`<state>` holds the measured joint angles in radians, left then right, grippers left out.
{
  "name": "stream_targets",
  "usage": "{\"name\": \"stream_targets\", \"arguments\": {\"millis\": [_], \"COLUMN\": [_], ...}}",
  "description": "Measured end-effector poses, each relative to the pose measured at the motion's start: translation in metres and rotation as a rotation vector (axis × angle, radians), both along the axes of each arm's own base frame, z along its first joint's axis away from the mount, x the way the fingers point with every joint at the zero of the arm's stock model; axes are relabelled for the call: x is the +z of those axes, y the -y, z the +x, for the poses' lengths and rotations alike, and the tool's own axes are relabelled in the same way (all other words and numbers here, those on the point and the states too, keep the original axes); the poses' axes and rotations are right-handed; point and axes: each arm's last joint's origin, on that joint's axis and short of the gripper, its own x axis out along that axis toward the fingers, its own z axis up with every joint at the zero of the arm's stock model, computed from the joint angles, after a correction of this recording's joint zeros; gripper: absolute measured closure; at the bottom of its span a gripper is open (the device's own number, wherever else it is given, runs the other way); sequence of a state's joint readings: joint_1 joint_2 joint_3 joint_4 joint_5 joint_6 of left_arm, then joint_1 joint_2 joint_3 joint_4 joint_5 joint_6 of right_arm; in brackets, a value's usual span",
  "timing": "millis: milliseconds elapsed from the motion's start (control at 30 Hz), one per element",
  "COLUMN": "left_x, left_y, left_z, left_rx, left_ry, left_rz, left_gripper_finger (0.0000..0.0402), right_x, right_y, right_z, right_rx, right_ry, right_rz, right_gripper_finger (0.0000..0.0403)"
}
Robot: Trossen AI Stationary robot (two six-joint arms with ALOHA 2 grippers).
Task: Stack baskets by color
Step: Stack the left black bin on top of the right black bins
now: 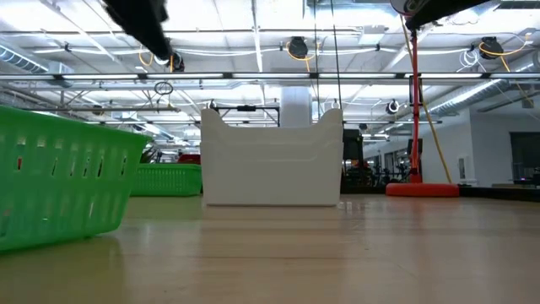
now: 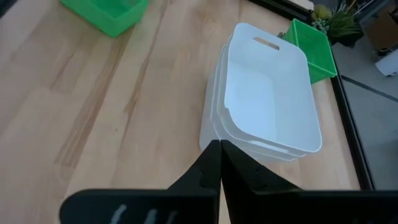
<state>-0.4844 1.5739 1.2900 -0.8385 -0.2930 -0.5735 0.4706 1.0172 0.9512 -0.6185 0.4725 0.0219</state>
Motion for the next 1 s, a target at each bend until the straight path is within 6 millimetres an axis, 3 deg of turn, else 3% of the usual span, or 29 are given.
{"name": "stream_targets", "arguments": {"millis": [400, 667, 1000], "left_x": [0.0, -0.01, -0.033], "left_y": [0.086, 0.117, 0.147], "left_z": [-0.064, -0.109, -0.143], "left_rx": [0.14, 0.296, 0.35], "left_ry": [0.033, -0.056, -0.194], "left_rz": [-0.219, -0.304, -0.323], "left_gripper_finger": [0.0314, 0.0314, 0.0313], "right_x": [0.001, 0.009, 0.01], "right_y": [-0.001, -0.004, -0.004], "right_z": [0.001, 0.007, 0.008], "right_rx": [0.034, 0.089, 0.09], "right_ry": [0.012, 0.1, 0.112], "right_rz": [-0.034, -0.066, -0.063], "right_gripper_finger": [0.0403, 0.0403, 0.0403]}}
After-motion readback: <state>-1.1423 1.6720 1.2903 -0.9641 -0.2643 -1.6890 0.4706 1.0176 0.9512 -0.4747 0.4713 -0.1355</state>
